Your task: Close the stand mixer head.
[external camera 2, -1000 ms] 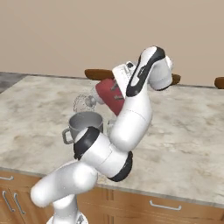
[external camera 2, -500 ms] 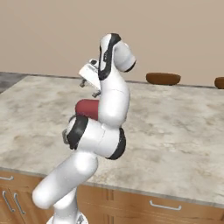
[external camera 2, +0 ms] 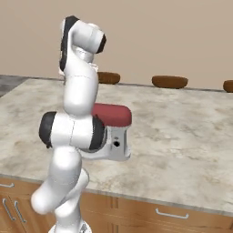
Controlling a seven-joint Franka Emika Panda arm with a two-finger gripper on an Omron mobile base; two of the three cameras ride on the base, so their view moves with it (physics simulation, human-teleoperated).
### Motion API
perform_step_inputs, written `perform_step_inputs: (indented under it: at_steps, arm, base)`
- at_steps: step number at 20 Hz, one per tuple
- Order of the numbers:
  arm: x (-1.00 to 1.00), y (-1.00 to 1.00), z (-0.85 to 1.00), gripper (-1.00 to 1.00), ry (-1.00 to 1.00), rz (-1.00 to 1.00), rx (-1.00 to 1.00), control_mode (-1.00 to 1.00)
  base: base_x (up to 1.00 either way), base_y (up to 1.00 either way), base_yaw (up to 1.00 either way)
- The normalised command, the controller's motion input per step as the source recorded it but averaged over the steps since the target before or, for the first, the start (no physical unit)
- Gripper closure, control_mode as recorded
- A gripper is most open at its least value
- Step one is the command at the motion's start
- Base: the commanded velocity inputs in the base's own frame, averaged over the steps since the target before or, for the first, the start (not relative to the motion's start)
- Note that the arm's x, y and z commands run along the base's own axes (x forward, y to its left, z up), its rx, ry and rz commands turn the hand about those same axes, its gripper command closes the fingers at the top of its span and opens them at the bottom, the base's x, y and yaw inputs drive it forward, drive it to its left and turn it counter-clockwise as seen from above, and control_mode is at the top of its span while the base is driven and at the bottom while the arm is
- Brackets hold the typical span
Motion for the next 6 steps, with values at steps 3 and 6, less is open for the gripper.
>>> perform_step_inputs:
  at_steps: [3, 6]
  arm:
    - [-0.15, 0.0, 0.0, -1.0, -0.02, 0.0, -0.12, -1.0]
    - [-0.04, 0.0, 0.0, -1.0, 0.0, 0.0, -0.1, -1.0]
  base:
    - [0.0, 0.0, 0.0]
    - [0.0, 0.0, 0.0]
